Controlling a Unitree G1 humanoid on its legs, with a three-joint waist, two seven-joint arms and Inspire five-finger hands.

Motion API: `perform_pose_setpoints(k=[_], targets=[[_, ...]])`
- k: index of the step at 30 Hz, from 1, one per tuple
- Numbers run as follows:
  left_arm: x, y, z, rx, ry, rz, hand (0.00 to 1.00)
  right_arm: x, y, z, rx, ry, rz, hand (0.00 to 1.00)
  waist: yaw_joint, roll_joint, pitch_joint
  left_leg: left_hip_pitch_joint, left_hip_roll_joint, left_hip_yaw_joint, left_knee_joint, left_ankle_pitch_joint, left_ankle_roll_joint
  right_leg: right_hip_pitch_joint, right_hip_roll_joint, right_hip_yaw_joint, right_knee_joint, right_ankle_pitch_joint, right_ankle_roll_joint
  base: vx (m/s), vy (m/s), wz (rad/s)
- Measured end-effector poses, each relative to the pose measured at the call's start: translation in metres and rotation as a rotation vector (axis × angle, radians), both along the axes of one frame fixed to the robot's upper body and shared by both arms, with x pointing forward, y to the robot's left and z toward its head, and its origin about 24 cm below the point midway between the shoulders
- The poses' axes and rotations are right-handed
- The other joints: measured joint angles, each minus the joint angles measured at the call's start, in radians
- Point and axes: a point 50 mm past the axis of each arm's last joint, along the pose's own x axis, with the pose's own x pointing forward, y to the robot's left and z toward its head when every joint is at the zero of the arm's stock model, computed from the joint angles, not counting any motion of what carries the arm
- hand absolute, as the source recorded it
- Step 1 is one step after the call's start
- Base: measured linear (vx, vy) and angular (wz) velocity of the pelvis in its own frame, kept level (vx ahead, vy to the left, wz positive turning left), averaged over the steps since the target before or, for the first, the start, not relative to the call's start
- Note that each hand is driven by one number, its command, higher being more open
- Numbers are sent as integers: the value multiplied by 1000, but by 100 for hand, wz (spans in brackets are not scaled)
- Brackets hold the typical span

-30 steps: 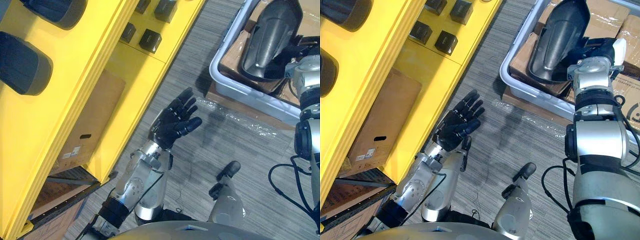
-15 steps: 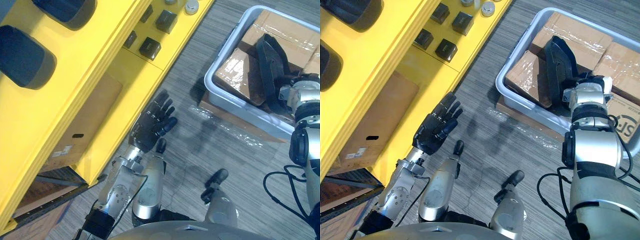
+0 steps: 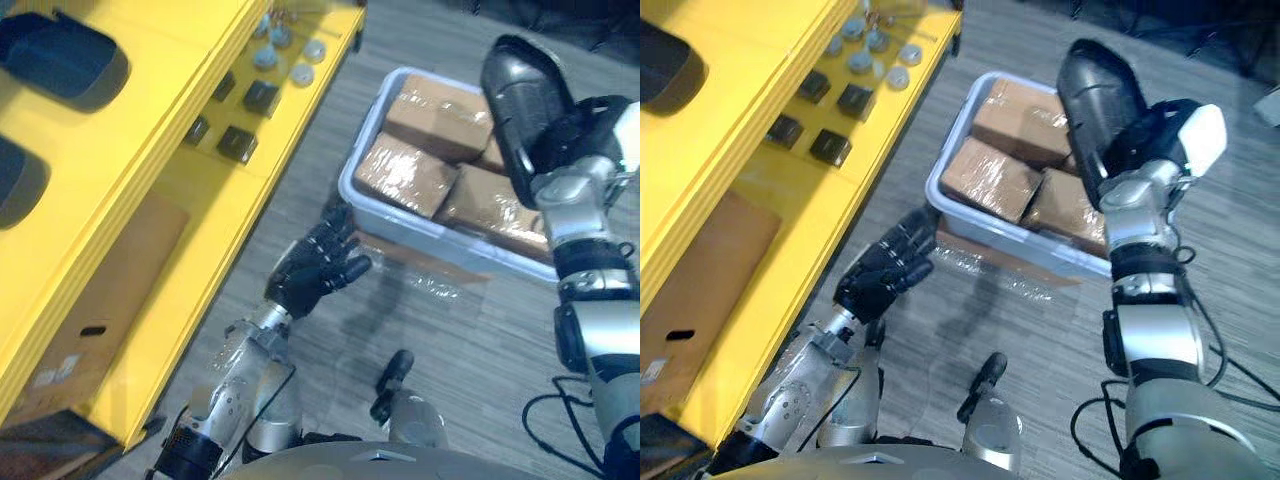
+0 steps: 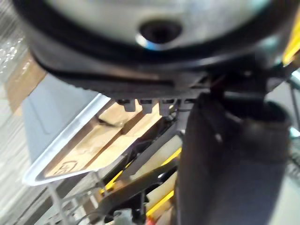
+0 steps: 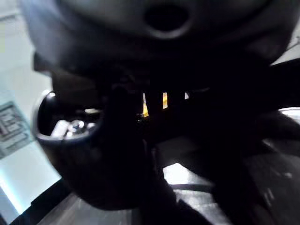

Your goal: Walk over and take three plastic housings, then place them on the shelf

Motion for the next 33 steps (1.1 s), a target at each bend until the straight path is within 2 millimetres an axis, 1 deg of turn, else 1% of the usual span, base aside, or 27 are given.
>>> perform_pose_setpoints(k=[1, 3, 5, 6, 8, 9, 12, 13, 14, 15, 17, 18, 20, 23, 25, 32, 33], targets=[[3, -4, -1, 7, 11, -16, 100, 1, 5, -2, -18, -3, 18, 0, -3, -2, -10, 6, 0, 8, -4, 0, 0, 1, 0, 6, -2, 0, 0, 73, -18, -28], [16, -17, -3, 44, 51, -59, 100, 2, 27, -4, -78, -27, 105, 0, -30, -6, -33, 40, 3, 38, -21, 0, 0, 12, 2, 32, -11, 3, 3, 55, -13, -31], [23, -21, -4, 60, 63, -60, 100, 3, 40, -5, -112, -45, 156, 0, -43, -8, -39, 59, 6, 55, -33, 0, 0, 14, 4, 44, -12, 3, 3, 15, -13, -29], [32, -27, -1, 72, 74, -56, 100, 1, 58, -6, -163, -77, 235, 0, -59, -15, -48, 74, 12, 75, -39, -1, -2, 14, 9, 61, -15, 5, 1, 4, -16, -31], [37, -31, 1, 81, 77, -53, 100, -1, 68, -8, -185, -98, 285, 0, -69, -18, -53, 91, 15, 89, -51, 0, -4, 14, 13, 74, -17, 6, 0, 4, -20, -29], [41, -37, 3, 75, 92, -39, 100, -3, 81, -13, -208, -114, 340, 0, -87, -23, -72, 95, 16, 102, -54, 0, -4, 13, 16, 87, -28, 12, -1, 9, -19, -27], [46, -49, 8, 48, 125, -20, 100, -10, 97, -22, -226, -133, 415, 0, -97, -25, -93, 124, 16, 129, -68, -2, -6, 16, 17, 110, -31, 14, 0, 15, -8, -27], [49, -52, 10, 44, 137, -5, 100, -13, 108, -27, -209, -145, 456, 0, -110, -29, -106, 129, 16, 137, -69, -4, -7, 16, 18, 117, -31, 14, 0, 10, -3, -23], [52, -56, 10, 29, 161, 6, 100, -16, 117, -31, -199, -159, 492, 0, -115, -32, -114, 138, 16, 148, -69, -6, -8, 16, 18, 127, -31, 15, 0, 2, -2, -23], [54, -58, 11, 21, 174, 12, 100, -18, 121, -32, -205, -165, 508, 0, -117, -32, -118, 141, 16, 153, -68, -7, -9, 16, 18, 131, -31, 16, 1, -7, -2, -20], [58, -62, 12, 18, 189, 33, 100, -23, 138, -36, -213, -180, 586, 0, -129, -38, -127, 154, 16, 165, -68, -9, -9, 20, 18, 143, -31, 18, 1, -17, -2, -15], [58, -62, 12, 7, 194, 35, 100, -24, 143, -38, -208, -179, 606, 0, -132, -39, -128, 158, 16, 167, -68, -10, -9, 22, 18, 144, -31, 18, 1, -31, -4, -11], [57, -66, 14, -66, 217, 33, 100, -29, 156, -46, -221, -171, 669, 0, -135, -46, -137, 162, 16, 172, -66, -14, -10, 25, 18, 146, -36, 20, 0, -32, -2, -6], [57, -71, 16, -113, 236, 46, 100, -33, 170, -56, -221, -138, 734, 0, -134, -51, -154, 162, 14, 176, -66, -13, -9, 28, 19, 149, -50, 32, 1, -15, 0, -5], [58, -69, 13, -107, 246, 70, 100, -34, 172, -58, -222, -134, 749, 0, -134, -51, -160, 163, 14, 176, -65, -13, -9, 29, 18, 149, -50, 33, 1, 0, 0, 0], [57, -71, 15, -114, 229, 118, 100, -33, 173, -59, -202, -126, 757, 0, -133, -51, -162, 166, 13, 172, -64, -13, -9, 35, 18, 147, -51, 35, 0, 0, 0, 0], [57, -70, 15, -117, 228, 128, 0, -33, 173, -59, -201, -125, 757, 0, -133, -51, -162, 168, 13, 172, -64, -13, -9, 37, 18, 146, -51, 35, 0, 0, 0, 0]])
